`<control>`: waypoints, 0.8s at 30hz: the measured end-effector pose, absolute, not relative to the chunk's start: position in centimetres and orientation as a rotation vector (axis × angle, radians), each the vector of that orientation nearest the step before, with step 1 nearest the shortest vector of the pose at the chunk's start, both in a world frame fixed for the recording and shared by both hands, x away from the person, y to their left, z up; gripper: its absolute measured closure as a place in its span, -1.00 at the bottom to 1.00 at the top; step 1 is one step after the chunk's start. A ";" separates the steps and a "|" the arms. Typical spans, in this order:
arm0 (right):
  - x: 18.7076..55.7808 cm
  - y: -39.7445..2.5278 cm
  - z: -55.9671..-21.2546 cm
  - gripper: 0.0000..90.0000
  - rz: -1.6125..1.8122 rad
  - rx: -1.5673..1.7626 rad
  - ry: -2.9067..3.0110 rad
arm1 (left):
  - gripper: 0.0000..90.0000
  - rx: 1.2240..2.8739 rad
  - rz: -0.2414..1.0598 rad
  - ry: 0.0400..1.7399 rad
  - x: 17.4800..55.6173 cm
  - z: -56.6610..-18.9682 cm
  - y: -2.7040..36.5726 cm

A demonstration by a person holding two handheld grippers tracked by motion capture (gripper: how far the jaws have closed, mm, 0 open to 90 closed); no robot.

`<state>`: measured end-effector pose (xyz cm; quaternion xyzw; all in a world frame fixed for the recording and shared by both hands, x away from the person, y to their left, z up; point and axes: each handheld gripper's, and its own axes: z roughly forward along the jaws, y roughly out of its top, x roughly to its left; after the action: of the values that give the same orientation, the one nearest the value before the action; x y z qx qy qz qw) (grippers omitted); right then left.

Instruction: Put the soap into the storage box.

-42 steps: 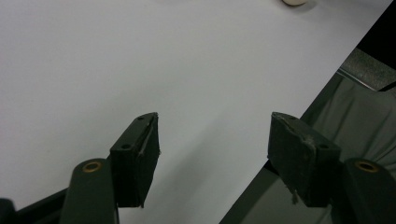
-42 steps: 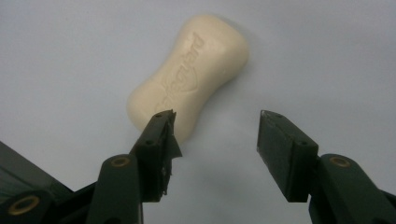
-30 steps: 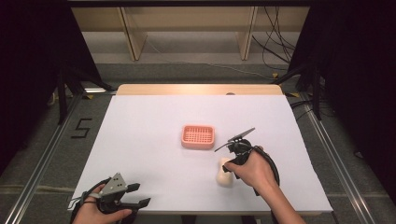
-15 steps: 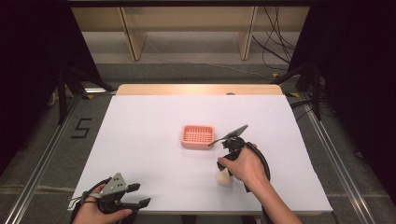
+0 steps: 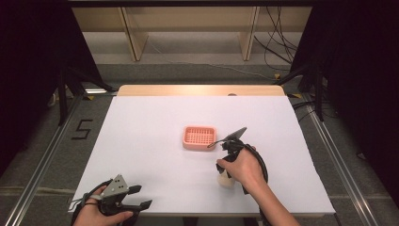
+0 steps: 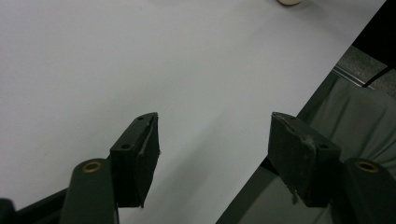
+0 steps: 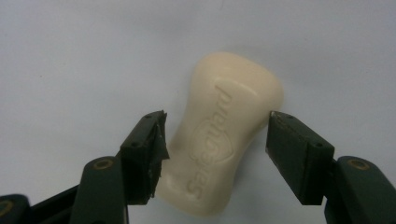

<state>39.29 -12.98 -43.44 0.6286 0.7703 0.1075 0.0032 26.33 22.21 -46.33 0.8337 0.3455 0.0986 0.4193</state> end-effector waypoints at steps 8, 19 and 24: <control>39.6 -13.0 -43.9 -0.19 0.345 1.950 2.408 | -0.25 2.091 0.258 0.861 26.4 -46.4 22.2; 40.0 -12.8 -44.8 -0.10 0.275 1.951 2.455 | -0.25 2.100 0.253 0.860 26.4 -46.3 22.3; 40.3 -12.9 -44.9 0.03 0.243 1.870 2.524 | -0.25 2.099 0.250 0.862 26.4 -46.3 22.3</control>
<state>40.28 -12.86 -44.91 0.5937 0.8010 0.0772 -0.0045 26.42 22.30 -46.31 0.8360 0.3433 0.0997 0.4164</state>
